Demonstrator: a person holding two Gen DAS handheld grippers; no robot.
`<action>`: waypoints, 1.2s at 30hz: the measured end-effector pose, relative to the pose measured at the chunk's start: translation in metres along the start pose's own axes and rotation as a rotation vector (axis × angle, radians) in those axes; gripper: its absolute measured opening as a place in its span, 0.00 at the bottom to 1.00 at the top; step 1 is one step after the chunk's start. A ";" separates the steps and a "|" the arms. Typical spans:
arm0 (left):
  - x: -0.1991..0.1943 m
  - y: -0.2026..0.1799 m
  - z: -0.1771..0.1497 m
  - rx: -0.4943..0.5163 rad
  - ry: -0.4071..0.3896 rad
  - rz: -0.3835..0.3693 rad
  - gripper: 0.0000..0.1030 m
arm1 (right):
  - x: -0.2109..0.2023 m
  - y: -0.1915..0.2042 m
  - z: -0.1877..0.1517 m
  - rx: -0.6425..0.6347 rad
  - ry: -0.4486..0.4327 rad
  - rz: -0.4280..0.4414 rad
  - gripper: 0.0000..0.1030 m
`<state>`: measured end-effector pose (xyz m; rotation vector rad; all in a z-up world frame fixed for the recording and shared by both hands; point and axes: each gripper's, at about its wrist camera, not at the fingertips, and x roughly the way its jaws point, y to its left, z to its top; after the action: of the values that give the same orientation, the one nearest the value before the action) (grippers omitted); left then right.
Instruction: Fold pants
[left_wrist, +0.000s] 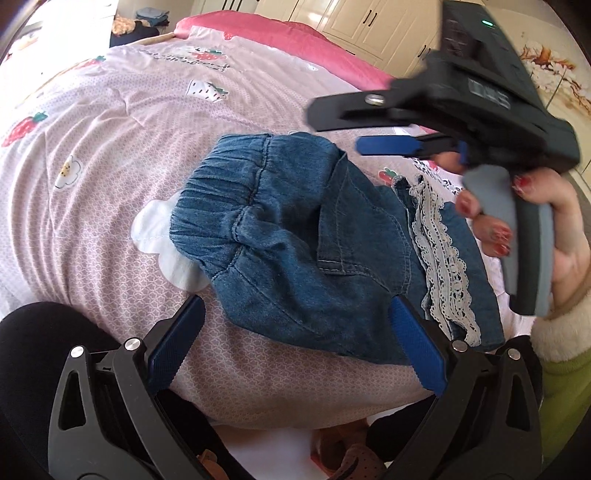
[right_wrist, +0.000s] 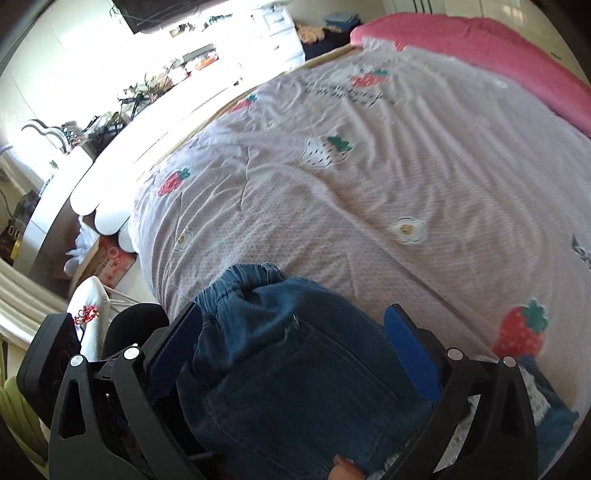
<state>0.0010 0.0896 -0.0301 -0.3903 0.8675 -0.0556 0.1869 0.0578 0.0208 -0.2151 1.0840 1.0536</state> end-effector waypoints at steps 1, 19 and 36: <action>0.002 0.002 0.000 -0.008 0.002 -0.005 0.91 | 0.008 0.001 0.004 -0.016 0.031 0.015 0.95; 0.010 0.032 0.016 -0.111 -0.043 -0.169 0.80 | -0.025 -0.015 -0.010 -0.029 -0.001 0.231 0.19; -0.012 -0.039 0.049 0.096 -0.138 -0.226 0.28 | -0.092 -0.050 -0.034 0.005 -0.155 0.219 0.20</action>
<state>0.0339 0.0712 0.0210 -0.3961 0.6796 -0.2755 0.1995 -0.0441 0.0615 -0.0093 0.9853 1.2423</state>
